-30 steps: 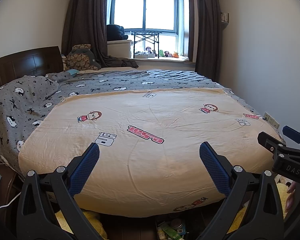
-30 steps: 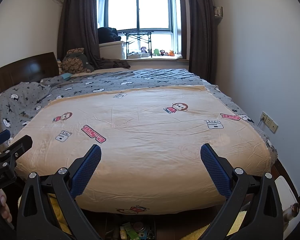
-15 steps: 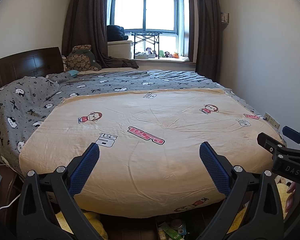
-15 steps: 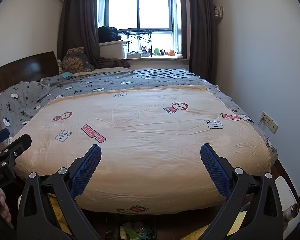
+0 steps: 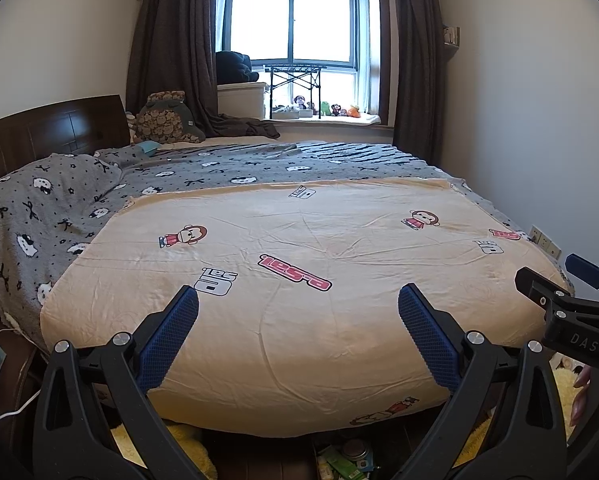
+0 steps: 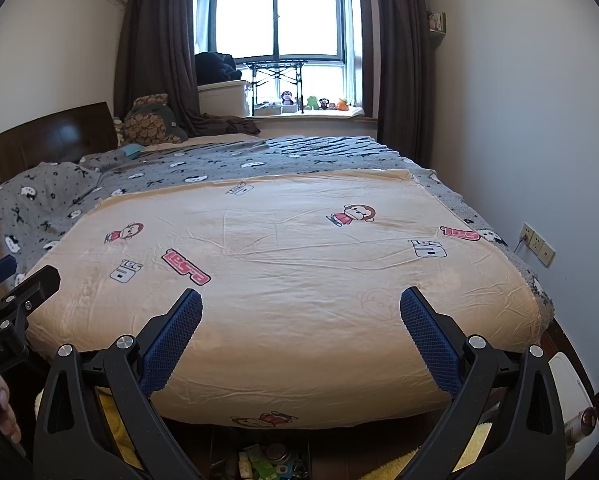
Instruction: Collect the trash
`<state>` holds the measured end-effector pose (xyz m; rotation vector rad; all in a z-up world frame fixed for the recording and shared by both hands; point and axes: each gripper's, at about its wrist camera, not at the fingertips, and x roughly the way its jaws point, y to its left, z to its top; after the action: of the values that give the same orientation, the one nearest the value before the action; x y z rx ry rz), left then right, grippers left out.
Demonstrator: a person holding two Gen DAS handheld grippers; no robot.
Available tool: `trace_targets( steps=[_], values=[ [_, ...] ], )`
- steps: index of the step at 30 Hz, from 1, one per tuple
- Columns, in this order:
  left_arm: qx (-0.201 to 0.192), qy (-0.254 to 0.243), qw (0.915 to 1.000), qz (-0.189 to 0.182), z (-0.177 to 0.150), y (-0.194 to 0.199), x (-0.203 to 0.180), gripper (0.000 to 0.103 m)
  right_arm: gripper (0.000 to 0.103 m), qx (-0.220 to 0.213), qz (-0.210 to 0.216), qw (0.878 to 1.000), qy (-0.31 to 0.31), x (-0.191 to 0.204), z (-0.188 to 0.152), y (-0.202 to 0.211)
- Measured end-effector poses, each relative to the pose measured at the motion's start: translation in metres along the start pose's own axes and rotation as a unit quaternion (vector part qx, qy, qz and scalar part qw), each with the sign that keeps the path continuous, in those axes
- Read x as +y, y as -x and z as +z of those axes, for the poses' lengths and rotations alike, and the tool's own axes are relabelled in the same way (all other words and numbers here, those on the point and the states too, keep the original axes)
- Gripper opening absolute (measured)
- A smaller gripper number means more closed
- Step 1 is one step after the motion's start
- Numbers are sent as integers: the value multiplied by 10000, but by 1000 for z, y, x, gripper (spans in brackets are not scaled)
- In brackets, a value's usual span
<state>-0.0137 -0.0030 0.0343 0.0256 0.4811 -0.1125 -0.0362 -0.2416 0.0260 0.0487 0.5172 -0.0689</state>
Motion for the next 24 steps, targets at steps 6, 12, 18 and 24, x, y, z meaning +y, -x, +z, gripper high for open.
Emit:
trace_targets(
  steps=[6, 12, 18, 24],
  values=[
    [-44, -10, 10000, 85, -1, 0, -1, 95, 99, 14, -6, 10000, 1, 0, 0, -1],
    [-90, 47, 9999, 86, -1, -2, -1, 95, 99, 15, -12, 10000, -26, -2, -1, -2],
    [-96, 148, 9998, 106, -4, -3, 4, 94, 99, 56, -16, 10000, -5, -2, -3, -3],
    [-8, 200, 9998, 36, -4, -6, 7, 95, 99, 59, -6, 10000, 36, 0, -3, -3]
  ],
)
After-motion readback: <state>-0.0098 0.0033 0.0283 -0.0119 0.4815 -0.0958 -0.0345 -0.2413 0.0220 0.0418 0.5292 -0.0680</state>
